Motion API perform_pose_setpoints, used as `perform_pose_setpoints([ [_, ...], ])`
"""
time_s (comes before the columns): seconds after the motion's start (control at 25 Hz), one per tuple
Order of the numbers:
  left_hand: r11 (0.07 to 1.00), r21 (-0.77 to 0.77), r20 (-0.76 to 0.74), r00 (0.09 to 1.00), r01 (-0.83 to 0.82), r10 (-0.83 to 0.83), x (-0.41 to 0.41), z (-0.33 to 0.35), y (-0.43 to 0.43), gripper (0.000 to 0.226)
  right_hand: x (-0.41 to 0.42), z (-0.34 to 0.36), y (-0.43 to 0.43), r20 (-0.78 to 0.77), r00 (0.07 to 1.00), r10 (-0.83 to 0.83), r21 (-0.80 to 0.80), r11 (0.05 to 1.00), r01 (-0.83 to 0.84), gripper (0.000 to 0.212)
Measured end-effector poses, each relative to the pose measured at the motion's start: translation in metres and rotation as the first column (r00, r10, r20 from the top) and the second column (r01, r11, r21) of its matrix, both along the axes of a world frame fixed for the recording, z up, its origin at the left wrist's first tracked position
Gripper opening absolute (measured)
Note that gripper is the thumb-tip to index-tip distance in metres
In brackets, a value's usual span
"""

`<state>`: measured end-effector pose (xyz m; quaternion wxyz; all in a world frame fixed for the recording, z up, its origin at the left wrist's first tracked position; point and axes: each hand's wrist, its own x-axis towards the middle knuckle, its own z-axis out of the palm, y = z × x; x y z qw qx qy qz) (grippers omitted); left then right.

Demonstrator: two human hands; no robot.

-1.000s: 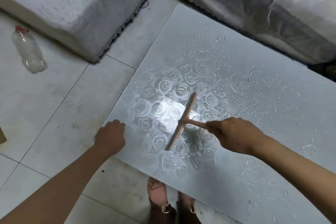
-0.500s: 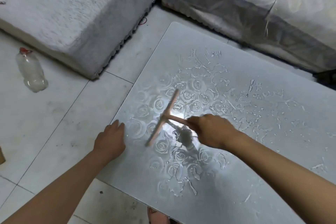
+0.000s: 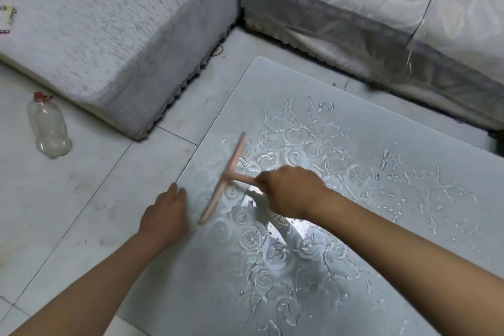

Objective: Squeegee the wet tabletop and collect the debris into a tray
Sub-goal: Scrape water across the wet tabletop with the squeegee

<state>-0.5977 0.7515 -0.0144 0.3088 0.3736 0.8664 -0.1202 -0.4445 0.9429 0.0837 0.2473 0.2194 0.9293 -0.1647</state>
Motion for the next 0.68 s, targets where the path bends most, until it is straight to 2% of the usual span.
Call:
perform_pose_setpoints([
  [0.16,0.999,-0.033,0.036,0.999,-0.025,0.026,0.002,0.005,0.011,0.06,0.052,0.029,0.027,0.14,0.99,-0.03,0.019,0.999,0.028,0.031],
  [0.28,0.998,-0.05,0.035,0.999,-0.04,0.042,-0.006,0.011,0.031,0.059,0.011,0.036,0.037,0.005,0.999,0.032,0.045,0.998,-0.032,0.042],
  [0.4,0.997,-0.048,0.037,0.997,-0.062,0.064,-0.013,0.01,0.049,0.061,-0.048,0.023,0.032,-0.077,0.993,0.086,0.056,0.995,-0.082,0.039],
  [0.48,0.999,-0.03,0.033,0.998,-0.044,0.045,-0.017,0.007,0.058,0.062,-0.05,0.011,0.038,-0.032,0.998,0.056,0.046,0.997,-0.055,0.037],
  [0.68,1.0,0.004,0.072,0.997,0.007,-0.008,-0.036,0.004,0.083,0.06,0.037,0.027,0.066,0.162,0.981,-0.107,0.036,0.994,0.103,0.029],
])
